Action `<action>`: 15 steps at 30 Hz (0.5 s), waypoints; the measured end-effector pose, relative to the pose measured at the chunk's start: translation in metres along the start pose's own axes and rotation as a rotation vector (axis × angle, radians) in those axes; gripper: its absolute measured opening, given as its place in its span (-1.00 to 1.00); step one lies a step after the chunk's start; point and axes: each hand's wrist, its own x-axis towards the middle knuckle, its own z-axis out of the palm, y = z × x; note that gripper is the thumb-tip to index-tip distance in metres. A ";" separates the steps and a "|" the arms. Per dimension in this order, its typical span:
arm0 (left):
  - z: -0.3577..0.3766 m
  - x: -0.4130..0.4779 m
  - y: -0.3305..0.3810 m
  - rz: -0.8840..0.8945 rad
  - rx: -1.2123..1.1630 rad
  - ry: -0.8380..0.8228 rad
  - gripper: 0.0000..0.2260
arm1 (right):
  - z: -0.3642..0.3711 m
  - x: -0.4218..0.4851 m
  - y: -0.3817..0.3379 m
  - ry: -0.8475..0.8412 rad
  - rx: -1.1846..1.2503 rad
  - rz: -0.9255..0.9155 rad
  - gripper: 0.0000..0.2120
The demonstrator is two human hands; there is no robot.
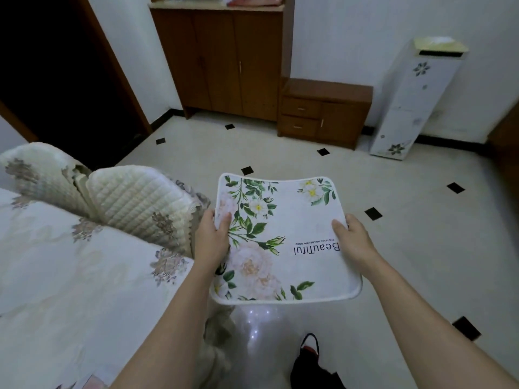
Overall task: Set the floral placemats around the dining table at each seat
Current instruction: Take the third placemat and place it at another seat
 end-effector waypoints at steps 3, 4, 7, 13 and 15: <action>0.035 0.032 0.025 -0.031 0.011 -0.004 -0.83 | -0.017 0.054 -0.005 -0.031 -0.011 0.001 -0.83; 0.046 0.042 0.033 -0.041 0.015 0.007 -0.82 | -0.023 0.071 -0.008 -0.031 -0.015 -0.002 -0.82; 0.073 0.073 0.047 -0.055 0.041 0.044 -0.81 | -0.039 0.115 -0.020 -0.054 -0.021 -0.009 -0.82; 0.101 0.116 0.064 -0.090 0.007 0.082 -0.85 | -0.047 0.186 -0.044 -0.106 -0.049 -0.049 -0.84; 0.106 0.131 0.067 -0.098 -0.015 0.097 -0.86 | -0.044 0.205 -0.053 -0.119 -0.048 -0.058 -0.85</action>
